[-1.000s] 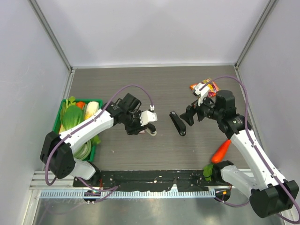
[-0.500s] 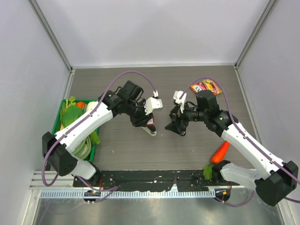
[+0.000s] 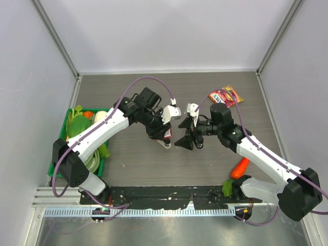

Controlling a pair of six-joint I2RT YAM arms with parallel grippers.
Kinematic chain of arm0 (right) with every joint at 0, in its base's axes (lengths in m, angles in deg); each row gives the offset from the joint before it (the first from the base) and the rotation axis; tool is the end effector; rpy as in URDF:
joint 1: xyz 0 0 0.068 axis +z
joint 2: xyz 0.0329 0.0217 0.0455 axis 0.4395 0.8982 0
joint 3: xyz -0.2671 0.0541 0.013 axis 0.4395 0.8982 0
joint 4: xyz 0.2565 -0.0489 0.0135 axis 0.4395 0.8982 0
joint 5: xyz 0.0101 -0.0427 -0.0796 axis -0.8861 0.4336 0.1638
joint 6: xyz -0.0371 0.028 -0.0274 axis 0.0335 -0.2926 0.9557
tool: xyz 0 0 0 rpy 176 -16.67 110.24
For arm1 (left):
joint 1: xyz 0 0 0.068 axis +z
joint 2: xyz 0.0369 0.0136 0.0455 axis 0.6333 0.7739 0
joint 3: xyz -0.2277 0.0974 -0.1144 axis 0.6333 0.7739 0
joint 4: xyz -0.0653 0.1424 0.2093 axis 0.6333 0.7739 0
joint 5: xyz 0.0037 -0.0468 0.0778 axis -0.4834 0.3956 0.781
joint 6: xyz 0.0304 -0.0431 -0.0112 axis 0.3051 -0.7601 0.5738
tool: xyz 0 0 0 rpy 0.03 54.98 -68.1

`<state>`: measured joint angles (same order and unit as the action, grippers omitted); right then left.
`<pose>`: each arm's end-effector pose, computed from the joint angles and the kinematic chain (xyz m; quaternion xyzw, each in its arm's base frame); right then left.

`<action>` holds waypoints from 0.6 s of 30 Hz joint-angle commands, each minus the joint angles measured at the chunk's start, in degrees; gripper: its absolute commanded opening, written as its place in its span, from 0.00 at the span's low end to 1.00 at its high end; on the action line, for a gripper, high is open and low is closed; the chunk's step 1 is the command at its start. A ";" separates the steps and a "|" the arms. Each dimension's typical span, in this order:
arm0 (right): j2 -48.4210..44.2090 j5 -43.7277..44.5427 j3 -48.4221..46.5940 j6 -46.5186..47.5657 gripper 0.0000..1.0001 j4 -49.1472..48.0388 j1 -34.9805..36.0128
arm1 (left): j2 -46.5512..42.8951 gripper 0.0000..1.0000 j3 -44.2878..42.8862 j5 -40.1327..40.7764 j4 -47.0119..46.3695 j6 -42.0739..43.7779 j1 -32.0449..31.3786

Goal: Load the staples into the stapler
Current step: Place the staple box at the center of the board.

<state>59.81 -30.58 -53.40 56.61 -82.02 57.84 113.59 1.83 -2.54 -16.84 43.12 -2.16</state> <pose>0.1918 0.1484 0.2932 -0.4907 0.6342 0.3961 0.4474 0.2242 -0.2187 0.3228 0.5683 0.7527 -0.2485 0.2207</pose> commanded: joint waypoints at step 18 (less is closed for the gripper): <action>2.85 -6.46 0.01 -9.38 0.98 -9.62 -3.64 | -9.85 0.30 8.62 -0.39 -5.70 0.23 -0.30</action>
<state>61.84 -34.21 -52.59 50.42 -87.75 54.96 105.19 9.72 -2.86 -19.79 43.21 -2.22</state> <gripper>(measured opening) 0.975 0.437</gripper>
